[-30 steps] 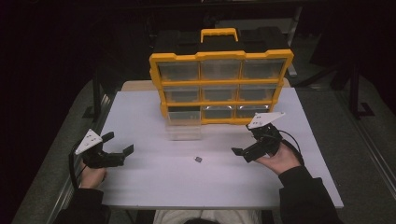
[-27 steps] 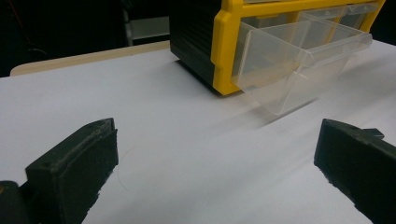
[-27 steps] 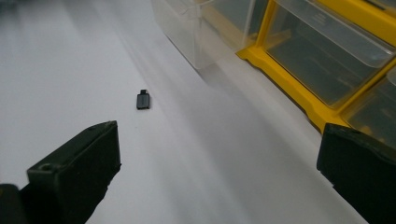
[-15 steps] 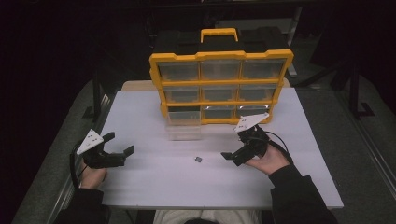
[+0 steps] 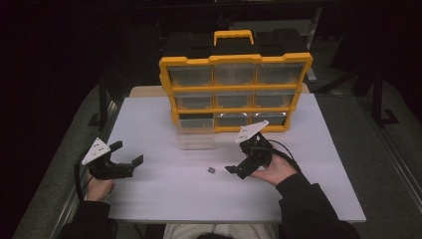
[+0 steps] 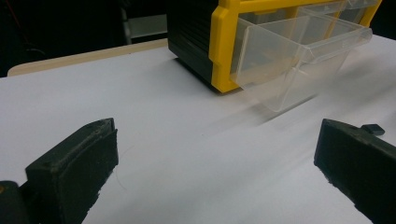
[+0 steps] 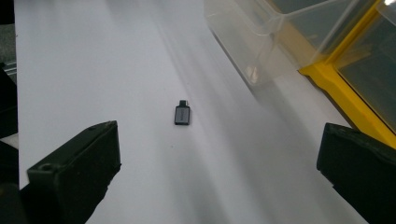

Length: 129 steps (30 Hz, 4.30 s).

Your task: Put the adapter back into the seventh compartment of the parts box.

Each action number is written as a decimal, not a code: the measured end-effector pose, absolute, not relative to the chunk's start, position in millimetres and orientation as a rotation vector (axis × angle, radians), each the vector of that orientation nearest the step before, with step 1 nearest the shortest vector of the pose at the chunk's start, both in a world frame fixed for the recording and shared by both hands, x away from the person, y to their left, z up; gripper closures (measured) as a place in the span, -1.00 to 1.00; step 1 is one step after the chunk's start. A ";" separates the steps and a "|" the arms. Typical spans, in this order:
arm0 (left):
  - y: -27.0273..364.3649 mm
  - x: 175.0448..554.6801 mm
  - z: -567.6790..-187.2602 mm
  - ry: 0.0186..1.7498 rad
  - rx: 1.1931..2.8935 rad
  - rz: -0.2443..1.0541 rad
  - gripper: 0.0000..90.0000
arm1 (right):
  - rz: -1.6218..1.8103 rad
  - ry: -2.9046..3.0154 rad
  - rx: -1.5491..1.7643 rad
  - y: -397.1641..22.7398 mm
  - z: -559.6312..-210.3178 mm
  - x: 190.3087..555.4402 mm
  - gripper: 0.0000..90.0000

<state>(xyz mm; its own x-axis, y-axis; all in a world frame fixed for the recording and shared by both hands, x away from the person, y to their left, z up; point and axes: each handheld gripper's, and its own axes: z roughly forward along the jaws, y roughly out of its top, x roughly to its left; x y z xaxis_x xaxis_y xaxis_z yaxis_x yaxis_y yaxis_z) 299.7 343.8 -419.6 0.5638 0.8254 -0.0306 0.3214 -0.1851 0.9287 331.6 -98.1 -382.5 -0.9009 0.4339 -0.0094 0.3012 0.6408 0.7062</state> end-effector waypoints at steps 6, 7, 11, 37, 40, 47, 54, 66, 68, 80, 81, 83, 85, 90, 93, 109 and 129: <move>343.6 299.6 -419.5 0.950 1.759 0.607 -1.00 | 1.087 2.709 0.598 -91.7 -385.9 333.6 -1.00; 343.6 299.8 -419.5 0.950 1.760 0.607 -1.00 | 1.078 2.718 0.596 -89.9 -386.9 334.0 -1.00; 343.5 299.8 -419.5 0.949 1.761 0.607 -1.00 | 1.070 2.733 0.590 -86.5 -389.0 335.2 -1.00; 342.0 299.9 -420.6 0.944 1.767 0.600 -1.00 | 0.961 2.848 0.507 -49.7 -401.0 348.0 -1.00; 341.8 300.1 -420.7 0.943 1.771 0.600 -1.00 | 0.942 2.859 0.498 -46.5 -404.3 349.0 -1.00; 341.8 300.4 -420.6 0.940 1.776 0.603 -1.00 | 0.889 2.886 0.473 -38.0 -411.6 351.7 -1.00; 341.7 300.2 -420.4 0.940 1.773 0.604 -1.00 | 0.859 2.927 0.455 -29.6 -419.9 354.5 -0.90; 341.2 300.2 -420.6 0.937 1.780 0.603 -1.00 | 0.822 2.994 0.434 -19.8 -428.2 358.7 -0.53; 340.9 300.1 -420.7 0.937 1.779 0.603 -1.00 | 0.805 3.007 0.430 -18.9 -429.1 359.2 -0.41; 340.6 300.1 -421.0 0.937 1.780 0.601 -1.00 | 0.773 2.997 0.420 -16.2 -432.8 360.0 0.15; 340.6 300.1 -421.0 0.937 1.780 0.601 -1.00 | 0.773 2.997 0.420 -16.2 -432.8 360.0 0.15; 340.7 300.2 -421.0 0.937 1.780 0.601 -1.00 | 0.772 2.988 0.412 -15.0 -432.9 360.8 0.21; 340.5 300.1 -421.0 0.937 1.780 0.601 -1.00 | 0.774 2.987 0.411 -14.0 -432.9 361.8 0.30; 340.6 300.1 -421.1 0.936 1.780 0.600 -1.00 | 0.757 3.003 0.407 -11.4 -434.6 362.1 0.46; 340.5 300.0 -421.0 0.936 1.779 0.600 -1.00 | 0.738 2.998 0.394 -10.7 -436.0 361.0 0.58; 340.6 300.2 -421.1 0.935 1.783 0.600 -1.00 | 0.767 2.985 0.405 -16.3 -430.1 362.7 0.66; 340.4 300.3 -421.7 0.939 1.787 0.598 -1.00 | 0.813 2.958 0.446 -43.7 -405.0 366.3 0.66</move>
<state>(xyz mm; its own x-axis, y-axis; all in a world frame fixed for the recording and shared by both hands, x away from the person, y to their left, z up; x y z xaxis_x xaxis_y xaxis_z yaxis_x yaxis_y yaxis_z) 300.3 340.4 -421.7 0.5780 0.8158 -0.0197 0.3272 -0.2096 0.9214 366.3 -43.7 -405.0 -0.9577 0.2855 0.0357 0.2636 0.8212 0.5061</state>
